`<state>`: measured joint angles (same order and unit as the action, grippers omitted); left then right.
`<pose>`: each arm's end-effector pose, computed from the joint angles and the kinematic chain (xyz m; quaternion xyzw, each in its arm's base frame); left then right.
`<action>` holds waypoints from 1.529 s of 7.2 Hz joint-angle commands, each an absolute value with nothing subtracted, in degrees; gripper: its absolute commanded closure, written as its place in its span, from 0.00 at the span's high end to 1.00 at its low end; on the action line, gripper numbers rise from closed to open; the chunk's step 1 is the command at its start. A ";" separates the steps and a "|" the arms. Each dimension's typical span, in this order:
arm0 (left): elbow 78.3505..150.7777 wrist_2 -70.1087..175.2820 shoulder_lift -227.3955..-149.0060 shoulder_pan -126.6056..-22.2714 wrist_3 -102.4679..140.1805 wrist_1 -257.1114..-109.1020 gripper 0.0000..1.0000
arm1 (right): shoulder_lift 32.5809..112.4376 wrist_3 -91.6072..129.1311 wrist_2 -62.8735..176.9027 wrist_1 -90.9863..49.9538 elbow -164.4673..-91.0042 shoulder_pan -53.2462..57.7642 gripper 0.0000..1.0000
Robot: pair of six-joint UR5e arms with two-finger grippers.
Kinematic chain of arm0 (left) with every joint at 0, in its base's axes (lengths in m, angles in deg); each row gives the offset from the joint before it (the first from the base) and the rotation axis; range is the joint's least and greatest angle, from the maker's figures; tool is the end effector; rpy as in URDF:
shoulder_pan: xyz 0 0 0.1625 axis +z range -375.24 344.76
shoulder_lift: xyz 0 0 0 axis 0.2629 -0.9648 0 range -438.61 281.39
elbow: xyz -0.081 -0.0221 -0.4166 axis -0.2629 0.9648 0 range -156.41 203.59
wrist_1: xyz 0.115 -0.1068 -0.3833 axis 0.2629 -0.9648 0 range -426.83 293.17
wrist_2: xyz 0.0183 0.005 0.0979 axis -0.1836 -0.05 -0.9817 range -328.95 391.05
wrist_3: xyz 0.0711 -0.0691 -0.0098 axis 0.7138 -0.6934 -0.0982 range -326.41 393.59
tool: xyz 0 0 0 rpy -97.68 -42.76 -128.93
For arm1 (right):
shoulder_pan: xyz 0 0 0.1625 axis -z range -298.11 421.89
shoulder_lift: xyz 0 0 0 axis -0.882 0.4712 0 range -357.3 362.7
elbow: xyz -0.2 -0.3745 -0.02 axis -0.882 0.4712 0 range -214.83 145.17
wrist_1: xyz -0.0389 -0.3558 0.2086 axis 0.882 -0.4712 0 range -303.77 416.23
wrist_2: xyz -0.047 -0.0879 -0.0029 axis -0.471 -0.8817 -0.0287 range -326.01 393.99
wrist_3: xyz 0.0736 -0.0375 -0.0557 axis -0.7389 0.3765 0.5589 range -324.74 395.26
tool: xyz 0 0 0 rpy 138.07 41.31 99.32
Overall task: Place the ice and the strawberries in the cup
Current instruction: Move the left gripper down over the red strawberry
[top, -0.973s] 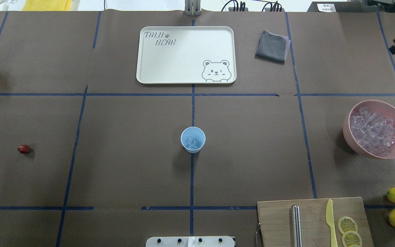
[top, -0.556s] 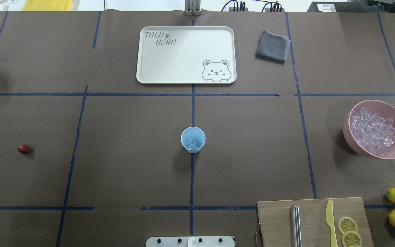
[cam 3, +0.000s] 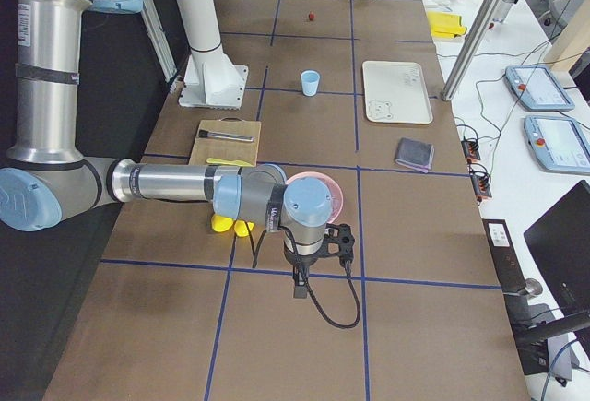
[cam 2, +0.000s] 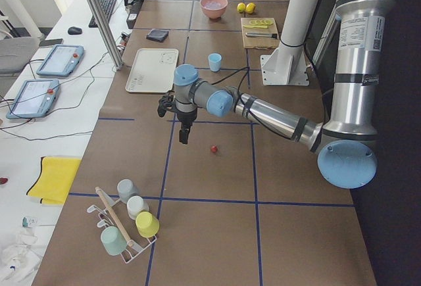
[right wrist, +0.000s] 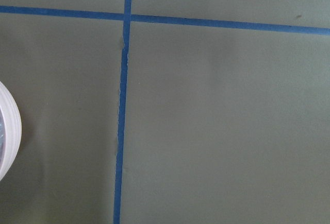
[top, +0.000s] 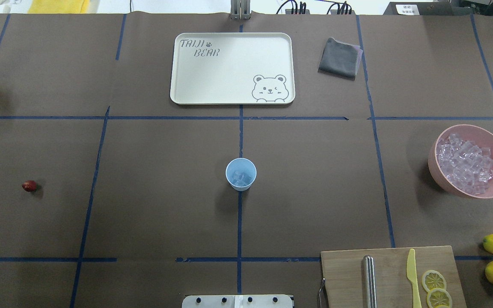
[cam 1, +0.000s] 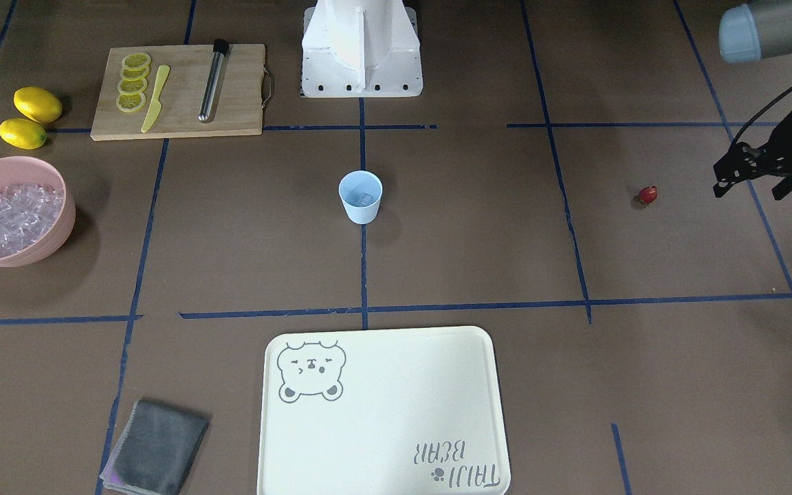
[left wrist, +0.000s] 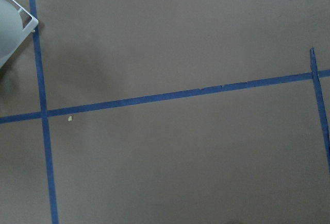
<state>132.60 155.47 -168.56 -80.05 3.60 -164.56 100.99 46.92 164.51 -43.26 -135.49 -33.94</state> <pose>0.1417 -0.4821 0.4887 0.0621 0.3572 0.0293 0.9315 0.1110 -0.4110 0.6544 -0.0051 -0.3504 -0.0262 0.9362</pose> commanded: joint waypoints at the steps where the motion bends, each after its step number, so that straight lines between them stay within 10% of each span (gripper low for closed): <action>1: 132.14 152.52 -162.83 -73.80 -7.32 -177.59 1.00 | 101.14 46.95 164.51 -43.26 -135.55 -34.00 1.00; 11: 122.04 145.84 -160.34 -61.21 -19.50 -197.69 0.99 | 101.05 46.95 164.42 -43.17 -135.64 -34.00 1.00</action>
